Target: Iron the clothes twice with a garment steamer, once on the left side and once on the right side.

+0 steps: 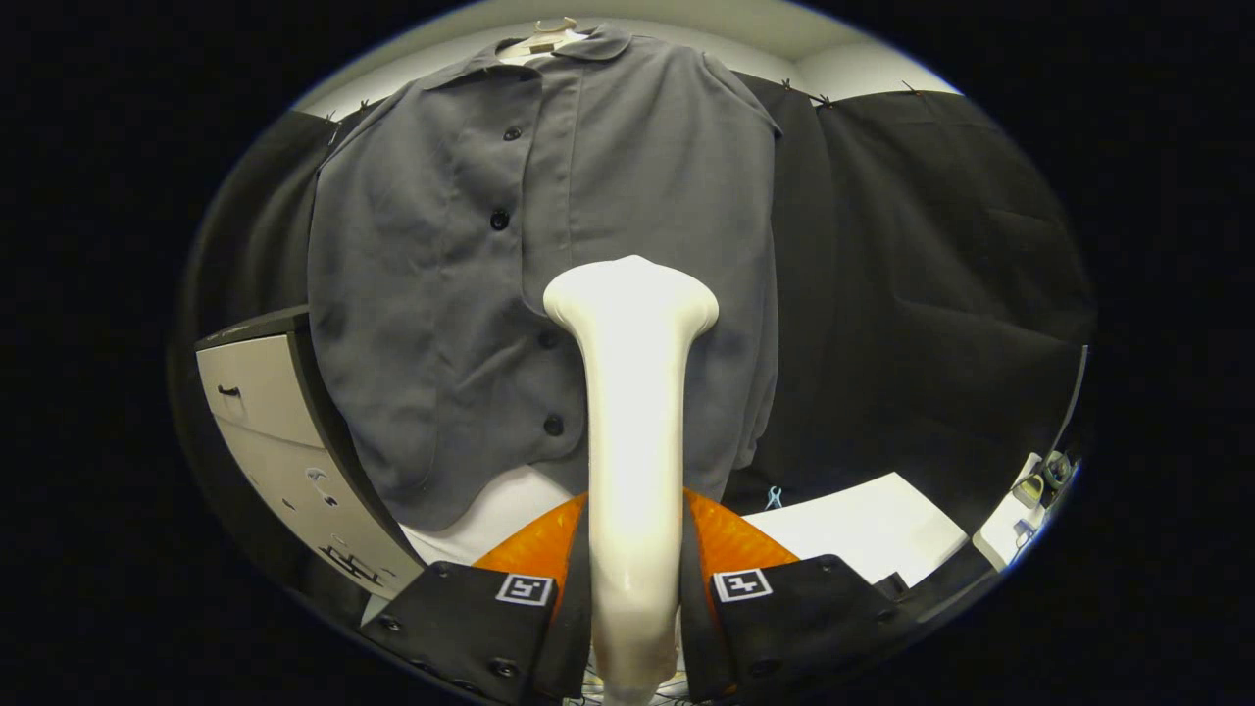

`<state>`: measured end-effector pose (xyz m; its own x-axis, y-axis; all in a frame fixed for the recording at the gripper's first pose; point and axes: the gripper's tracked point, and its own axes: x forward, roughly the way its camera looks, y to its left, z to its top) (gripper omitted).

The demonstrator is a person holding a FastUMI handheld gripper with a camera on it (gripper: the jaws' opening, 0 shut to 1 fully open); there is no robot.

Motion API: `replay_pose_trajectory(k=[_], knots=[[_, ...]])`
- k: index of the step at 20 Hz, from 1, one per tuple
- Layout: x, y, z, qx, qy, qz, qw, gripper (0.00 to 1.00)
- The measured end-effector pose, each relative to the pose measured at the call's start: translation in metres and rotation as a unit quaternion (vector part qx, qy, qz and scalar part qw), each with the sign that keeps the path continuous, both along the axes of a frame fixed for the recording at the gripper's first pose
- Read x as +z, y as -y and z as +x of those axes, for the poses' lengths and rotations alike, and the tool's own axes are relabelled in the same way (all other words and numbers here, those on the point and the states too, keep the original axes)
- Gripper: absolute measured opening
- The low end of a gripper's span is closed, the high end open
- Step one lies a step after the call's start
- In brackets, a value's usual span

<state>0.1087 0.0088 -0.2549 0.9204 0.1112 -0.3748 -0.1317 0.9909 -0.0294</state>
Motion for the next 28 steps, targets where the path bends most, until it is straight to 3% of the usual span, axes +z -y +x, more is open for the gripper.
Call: replay_pose_trajectory(k=[17,28], knots=[[-0.049,0.011,-0.022,-0.013,-0.053,-0.016,0.998,0.46],[-0.011,0.006,-0.064,-0.010,-0.031,-0.011,0.999,0.45]])
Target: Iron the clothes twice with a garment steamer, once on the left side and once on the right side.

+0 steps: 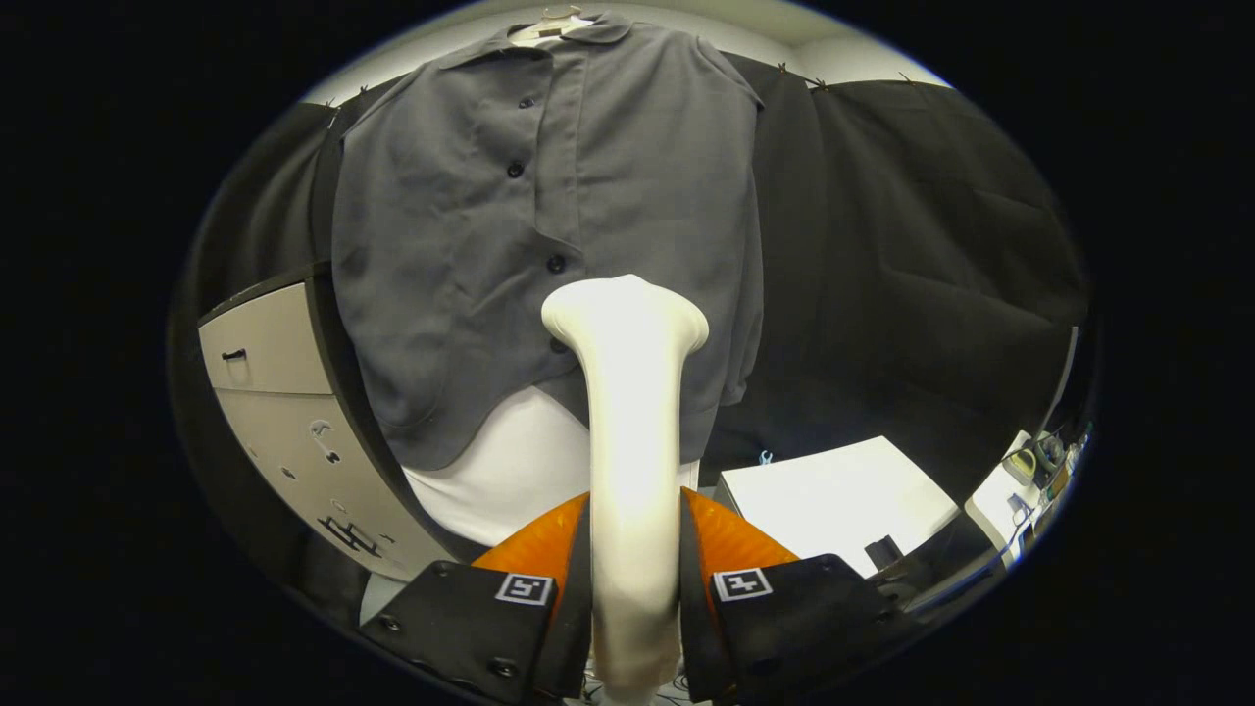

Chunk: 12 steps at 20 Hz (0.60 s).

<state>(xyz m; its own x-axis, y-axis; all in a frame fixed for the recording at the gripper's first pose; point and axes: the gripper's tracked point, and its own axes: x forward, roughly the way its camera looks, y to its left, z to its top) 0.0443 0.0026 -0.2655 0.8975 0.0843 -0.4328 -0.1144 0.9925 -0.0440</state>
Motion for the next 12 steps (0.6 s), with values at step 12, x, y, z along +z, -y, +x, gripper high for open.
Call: replay_pose_trajectory(k=[12], knots=[[0.155,-0.023,-0.040,0.019,0.119,0.026,0.992,0.46]])
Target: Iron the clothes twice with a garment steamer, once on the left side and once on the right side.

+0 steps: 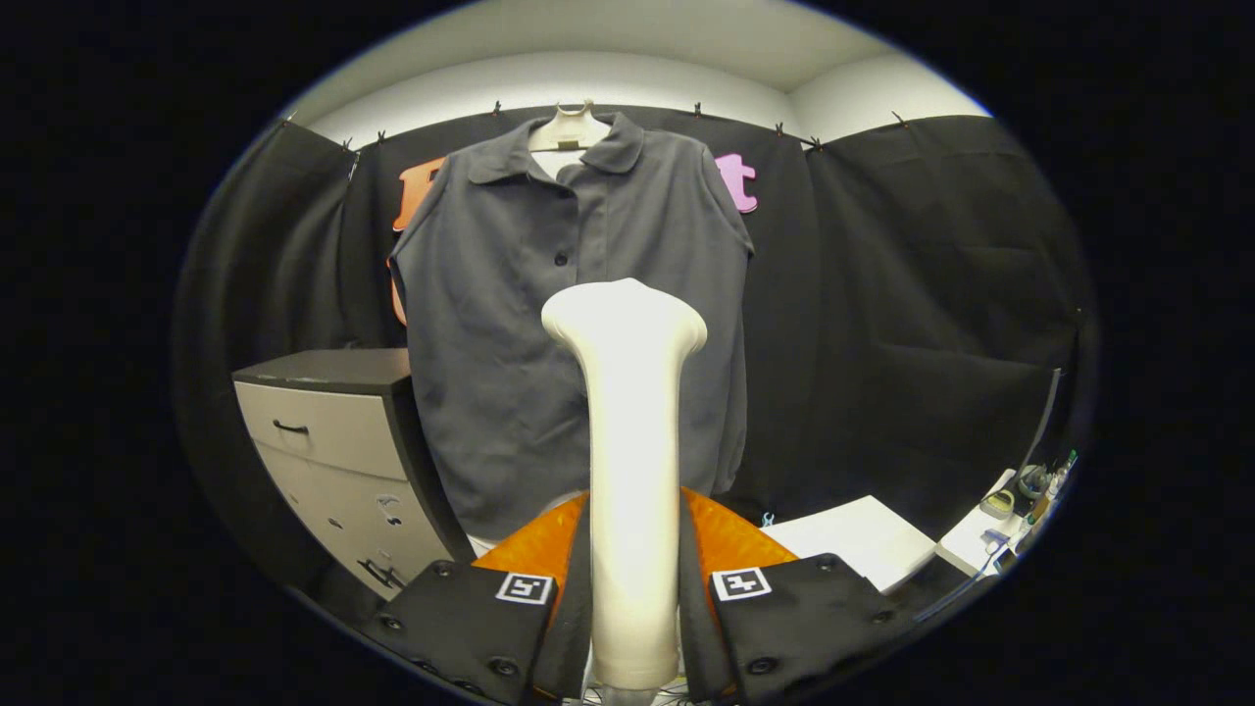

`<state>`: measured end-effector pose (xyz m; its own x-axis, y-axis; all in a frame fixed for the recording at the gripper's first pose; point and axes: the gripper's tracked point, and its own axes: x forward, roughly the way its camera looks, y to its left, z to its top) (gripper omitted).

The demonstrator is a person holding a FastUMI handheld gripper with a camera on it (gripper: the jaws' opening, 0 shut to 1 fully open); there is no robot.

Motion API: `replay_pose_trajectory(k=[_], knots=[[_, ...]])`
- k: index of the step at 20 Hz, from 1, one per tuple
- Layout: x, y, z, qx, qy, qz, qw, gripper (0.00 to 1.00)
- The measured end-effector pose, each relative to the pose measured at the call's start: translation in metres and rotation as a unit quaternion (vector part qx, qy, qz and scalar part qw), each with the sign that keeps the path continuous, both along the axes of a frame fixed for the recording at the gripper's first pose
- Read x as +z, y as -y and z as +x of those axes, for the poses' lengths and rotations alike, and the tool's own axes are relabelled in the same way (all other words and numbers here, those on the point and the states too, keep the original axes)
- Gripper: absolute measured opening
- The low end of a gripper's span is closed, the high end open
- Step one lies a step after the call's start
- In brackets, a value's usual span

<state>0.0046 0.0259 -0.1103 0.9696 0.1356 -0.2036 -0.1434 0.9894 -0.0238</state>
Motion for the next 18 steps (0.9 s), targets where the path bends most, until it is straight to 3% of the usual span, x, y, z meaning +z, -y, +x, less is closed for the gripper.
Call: replay_pose_trajectory(k=[10,18], knots=[[0.095,-0.012,-0.032,0.010,0.065,0.012,0.998,0.45],[0.126,-0.006,-0.046,0.009,0.095,0.026,0.995,0.45]])
